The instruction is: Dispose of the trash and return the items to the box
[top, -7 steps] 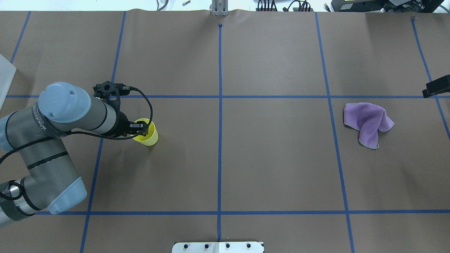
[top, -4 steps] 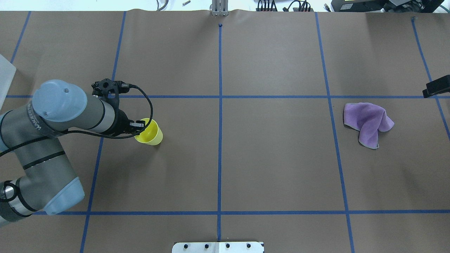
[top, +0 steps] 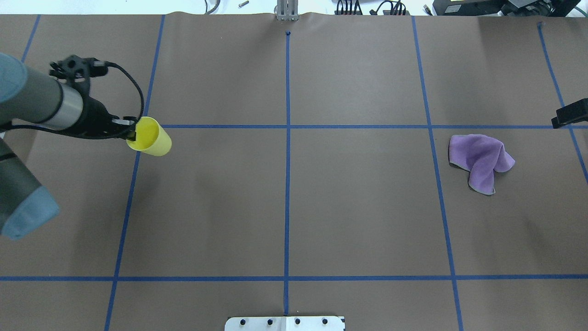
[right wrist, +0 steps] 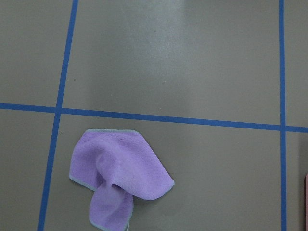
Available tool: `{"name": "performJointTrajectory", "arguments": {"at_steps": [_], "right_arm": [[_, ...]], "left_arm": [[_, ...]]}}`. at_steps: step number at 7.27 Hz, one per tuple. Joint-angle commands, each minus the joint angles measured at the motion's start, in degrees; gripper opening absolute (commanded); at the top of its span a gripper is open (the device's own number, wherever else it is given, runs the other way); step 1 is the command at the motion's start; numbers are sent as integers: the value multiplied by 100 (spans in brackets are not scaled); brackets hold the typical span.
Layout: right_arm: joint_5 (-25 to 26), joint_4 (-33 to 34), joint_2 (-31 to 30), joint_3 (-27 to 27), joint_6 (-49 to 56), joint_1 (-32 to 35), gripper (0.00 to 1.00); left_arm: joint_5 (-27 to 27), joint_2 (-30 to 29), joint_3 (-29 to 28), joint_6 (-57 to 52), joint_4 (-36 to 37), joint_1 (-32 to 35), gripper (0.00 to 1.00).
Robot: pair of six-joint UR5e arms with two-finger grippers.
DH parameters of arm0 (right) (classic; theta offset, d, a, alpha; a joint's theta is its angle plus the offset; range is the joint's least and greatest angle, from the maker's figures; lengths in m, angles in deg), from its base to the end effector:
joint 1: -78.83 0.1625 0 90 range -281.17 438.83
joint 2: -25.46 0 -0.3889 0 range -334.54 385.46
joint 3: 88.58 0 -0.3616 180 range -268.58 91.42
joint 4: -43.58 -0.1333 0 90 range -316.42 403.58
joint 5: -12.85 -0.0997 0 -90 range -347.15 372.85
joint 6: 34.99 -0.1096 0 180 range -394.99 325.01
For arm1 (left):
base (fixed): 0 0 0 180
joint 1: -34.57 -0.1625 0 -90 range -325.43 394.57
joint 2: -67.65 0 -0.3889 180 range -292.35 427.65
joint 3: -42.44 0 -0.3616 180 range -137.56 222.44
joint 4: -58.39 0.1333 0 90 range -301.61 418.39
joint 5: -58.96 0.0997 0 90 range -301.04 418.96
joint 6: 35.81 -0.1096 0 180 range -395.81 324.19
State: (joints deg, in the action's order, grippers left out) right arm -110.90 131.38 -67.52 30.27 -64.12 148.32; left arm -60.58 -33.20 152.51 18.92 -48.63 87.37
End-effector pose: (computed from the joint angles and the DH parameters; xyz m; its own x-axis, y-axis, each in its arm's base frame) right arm -0.0849 -0.4337 0.4266 0.7507 -0.0661 0.6573 -0.0645 0.9829 0.1724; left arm 0.2519 -0.4629 0.3485 0.6030 0.0364 -0.7969 0.1512 0.9756 0.1591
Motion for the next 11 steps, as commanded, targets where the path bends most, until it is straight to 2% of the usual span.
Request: {"name": "performJointTrajectory", "arguments": {"at_steps": [1, 3, 4, 6, 8, 9, 11], "right_arm": [[-9, 0, 165, 6, -248, -137, 100], [165, 0, 647, -11, -1055, -680, 100], [506, 0, 841, -29, -1494, -1083, 100], [886, 9, 1080, -64, -2041, -1604, 100], [1046, 0, 1116, -64, -2140, -1755, 100], [1046, 0, 1116, -64, -2140, -1764, 100], [1081, 0, 1116, -55, -2140, -1782, 100]], "left_arm": [[-822, 416, -273, -2254, 423, 1639, 0], [-922, 251, -982, -4330, 1058, 2800, 0], [-931, -55, -1744, -5175, 1051, 3337, 0], [-913, -880, -3763, -6645, 859, 3912, 0], [-869, -997, -5417, -6643, -935, 3879, 0], [-713, -998, -5652, -6521, -1240, 3792, 0], [-492, -893, -5680, -6099, -1575, 3353, 0]]}}
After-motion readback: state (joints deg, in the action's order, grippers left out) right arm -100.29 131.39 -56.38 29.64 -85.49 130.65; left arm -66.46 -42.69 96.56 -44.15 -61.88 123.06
